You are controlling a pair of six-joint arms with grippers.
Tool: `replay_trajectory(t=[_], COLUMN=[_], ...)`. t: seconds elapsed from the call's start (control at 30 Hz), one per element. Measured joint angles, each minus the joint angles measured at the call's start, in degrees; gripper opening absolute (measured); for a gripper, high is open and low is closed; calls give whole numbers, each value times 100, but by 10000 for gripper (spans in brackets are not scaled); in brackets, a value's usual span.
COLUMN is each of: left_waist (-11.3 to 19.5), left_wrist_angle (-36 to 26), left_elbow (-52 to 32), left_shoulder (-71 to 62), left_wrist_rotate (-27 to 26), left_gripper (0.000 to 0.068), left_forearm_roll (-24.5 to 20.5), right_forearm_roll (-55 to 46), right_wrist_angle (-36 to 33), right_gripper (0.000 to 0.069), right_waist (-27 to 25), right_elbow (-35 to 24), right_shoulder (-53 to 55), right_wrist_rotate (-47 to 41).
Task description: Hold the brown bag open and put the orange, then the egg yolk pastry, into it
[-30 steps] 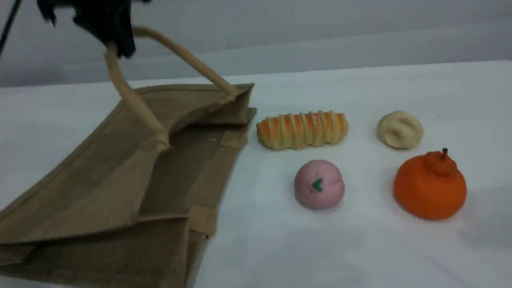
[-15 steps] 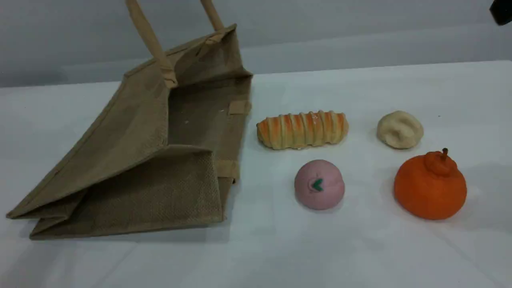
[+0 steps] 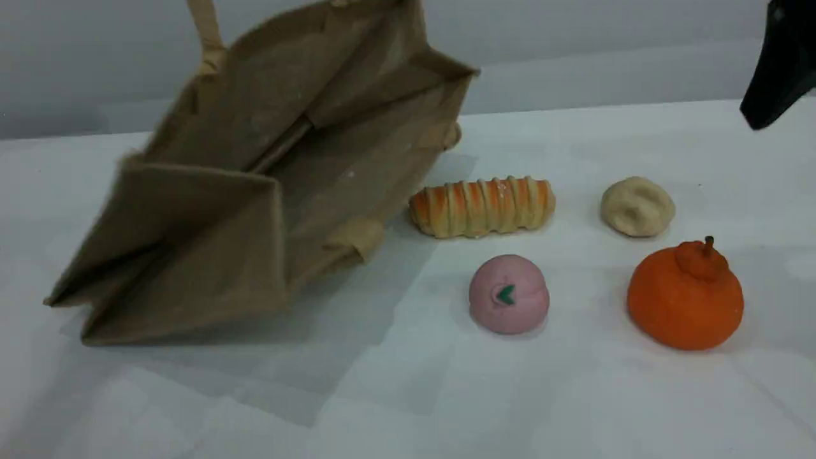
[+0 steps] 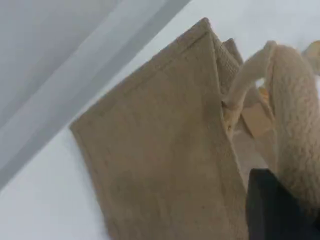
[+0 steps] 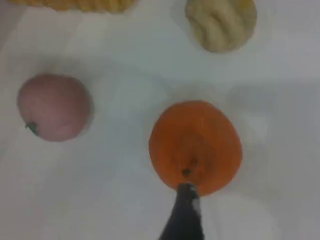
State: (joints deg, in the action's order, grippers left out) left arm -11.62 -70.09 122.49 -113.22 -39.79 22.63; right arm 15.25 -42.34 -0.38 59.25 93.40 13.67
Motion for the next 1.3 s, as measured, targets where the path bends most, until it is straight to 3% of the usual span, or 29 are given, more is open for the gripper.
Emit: replay_trajectory(t=[0.2,0.7,1.3], left_waist=[0,0,0], left_wrist_angle=[0,5,16], left_elbow=[0,0,0], left_shoulder=[111,137,137], left_wrist_rotate=[-248,-547,-542], left_gripper=[72,72,72], left_forearm_roll=[56,925,902], right_forearm_roll=[0,128,516], right_wrist_angle=[84,610,546], right_gripper=[565,565,565], right_waist=[0,0,393], right_elbow=[0,70,231], right_shoulder=[389,1543,2168], right_wrist_rotate=[13,168,354])
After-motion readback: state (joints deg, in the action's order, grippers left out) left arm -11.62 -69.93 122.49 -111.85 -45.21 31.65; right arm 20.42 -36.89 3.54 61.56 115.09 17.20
